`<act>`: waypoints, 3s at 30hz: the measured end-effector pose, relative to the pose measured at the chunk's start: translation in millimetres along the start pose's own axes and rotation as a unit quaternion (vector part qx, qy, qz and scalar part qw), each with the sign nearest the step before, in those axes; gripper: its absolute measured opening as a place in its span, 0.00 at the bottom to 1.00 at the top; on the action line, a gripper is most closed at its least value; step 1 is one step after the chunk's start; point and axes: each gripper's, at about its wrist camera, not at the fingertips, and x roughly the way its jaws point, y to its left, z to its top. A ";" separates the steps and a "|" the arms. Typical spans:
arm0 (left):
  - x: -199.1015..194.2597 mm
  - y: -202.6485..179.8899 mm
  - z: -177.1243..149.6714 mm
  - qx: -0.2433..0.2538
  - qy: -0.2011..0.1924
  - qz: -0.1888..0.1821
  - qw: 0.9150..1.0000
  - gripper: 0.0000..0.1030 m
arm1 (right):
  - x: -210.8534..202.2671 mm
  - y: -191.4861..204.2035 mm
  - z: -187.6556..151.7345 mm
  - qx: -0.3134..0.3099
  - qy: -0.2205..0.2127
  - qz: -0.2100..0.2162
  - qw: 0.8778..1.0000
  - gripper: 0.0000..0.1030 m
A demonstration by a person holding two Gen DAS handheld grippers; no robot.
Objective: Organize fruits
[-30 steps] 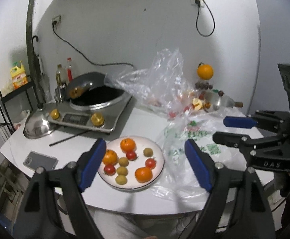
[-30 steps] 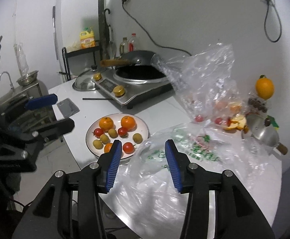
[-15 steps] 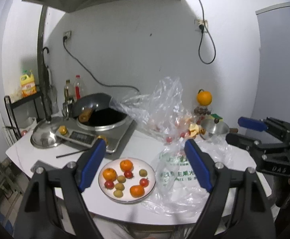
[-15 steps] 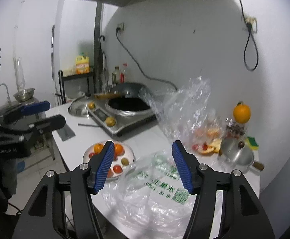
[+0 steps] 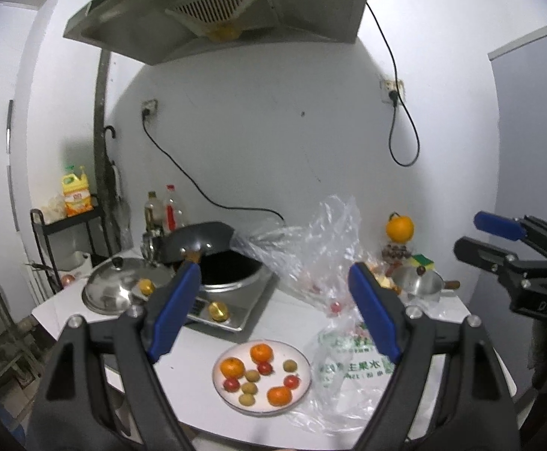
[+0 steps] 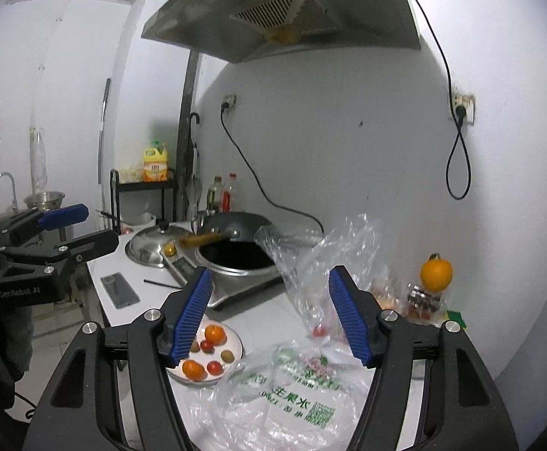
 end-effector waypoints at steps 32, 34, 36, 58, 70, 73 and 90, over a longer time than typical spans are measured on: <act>-14.7 34.3 35.3 -0.027 -0.061 0.059 0.996 0.90 | 15.7 5.2 35.9 -0.014 -0.038 0.019 0.999 0.67; -13.7 35.1 36.4 -0.028 -0.062 0.061 0.996 0.90 | 16.9 4.3 36.6 -0.014 -0.038 0.018 0.999 0.67; -11.9 34.4 37.0 -0.025 -0.061 0.063 0.996 0.90 | 18.5 4.0 37.4 -0.015 -0.038 0.018 0.999 0.67; -3.0 32.3 37.3 -0.014 -0.066 0.069 0.995 0.91 | 24.0 4.0 39.4 -0.017 -0.035 0.013 0.999 0.67; 2.2 29.9 38.8 -0.010 -0.062 0.067 0.996 0.91 | 25.5 -7.9 39.8 -0.009 -0.036 0.003 0.999 0.67; 3.3 28.6 39.6 -0.008 -0.061 0.068 0.996 0.91 | 23.4 -9.1 40.0 -0.009 -0.040 0.000 0.999 0.67; 13.8 26.8 40.7 -0.007 -0.061 0.068 0.996 0.91 | 23.3 -12.1 42.4 -0.013 -0.045 0.000 0.999 0.68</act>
